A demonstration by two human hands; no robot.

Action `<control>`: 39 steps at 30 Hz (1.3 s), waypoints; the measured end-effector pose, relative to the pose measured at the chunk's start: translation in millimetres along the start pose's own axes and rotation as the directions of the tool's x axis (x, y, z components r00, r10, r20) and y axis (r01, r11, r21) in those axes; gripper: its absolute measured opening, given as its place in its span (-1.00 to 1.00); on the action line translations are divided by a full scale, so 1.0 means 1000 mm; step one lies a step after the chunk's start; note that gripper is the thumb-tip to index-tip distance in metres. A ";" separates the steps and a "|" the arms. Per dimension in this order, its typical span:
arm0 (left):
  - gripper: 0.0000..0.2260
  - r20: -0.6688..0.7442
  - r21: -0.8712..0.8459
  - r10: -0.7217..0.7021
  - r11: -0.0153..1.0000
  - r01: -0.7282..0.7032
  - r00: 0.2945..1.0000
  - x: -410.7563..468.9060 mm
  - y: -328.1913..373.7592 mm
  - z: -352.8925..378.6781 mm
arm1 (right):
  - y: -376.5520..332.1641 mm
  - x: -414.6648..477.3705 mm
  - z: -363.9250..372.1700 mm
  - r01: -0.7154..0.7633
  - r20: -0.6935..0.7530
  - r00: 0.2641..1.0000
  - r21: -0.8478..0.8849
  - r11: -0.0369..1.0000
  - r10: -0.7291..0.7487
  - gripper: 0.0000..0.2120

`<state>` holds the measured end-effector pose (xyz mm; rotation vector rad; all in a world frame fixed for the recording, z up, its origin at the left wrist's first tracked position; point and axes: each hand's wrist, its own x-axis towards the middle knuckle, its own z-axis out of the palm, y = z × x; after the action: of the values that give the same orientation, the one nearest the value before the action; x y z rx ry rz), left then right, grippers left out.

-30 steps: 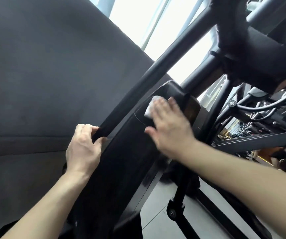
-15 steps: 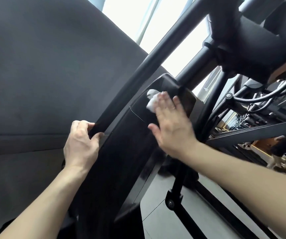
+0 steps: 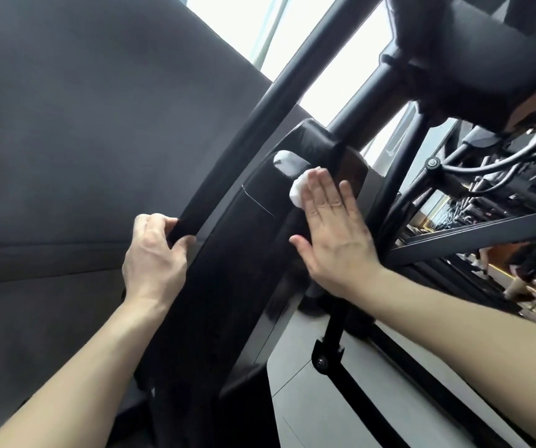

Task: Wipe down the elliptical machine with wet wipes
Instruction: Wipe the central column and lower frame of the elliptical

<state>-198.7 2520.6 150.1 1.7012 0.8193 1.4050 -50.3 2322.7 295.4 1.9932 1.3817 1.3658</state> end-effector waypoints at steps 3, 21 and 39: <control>-0.80 0.009 -0.005 0.017 1.000 -0.017 1.000 -0.003 0.000 0.002 | -0.042 -0.036 0.018 0.144 0.113 0.983 0.042 0.989 -0.148 -0.19; -0.80 0.042 0.188 -0.011 0.982 0.003 0.999 -0.012 -0.030 -0.004 | -0.109 -0.015 0.018 0.370 0.329 0.876 0.014 0.929 -0.353 -0.20; -0.78 0.011 0.170 -0.045 0.984 0.042 0.999 -0.010 -0.043 0.002 | -0.159 -0.003 0.034 0.484 0.544 0.751 -0.070 0.872 -0.373 -0.20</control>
<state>-198.8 2533.3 108.0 1.8083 0.9865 1.3226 -103.4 2400.8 163.4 1.5934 1.2661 0.6600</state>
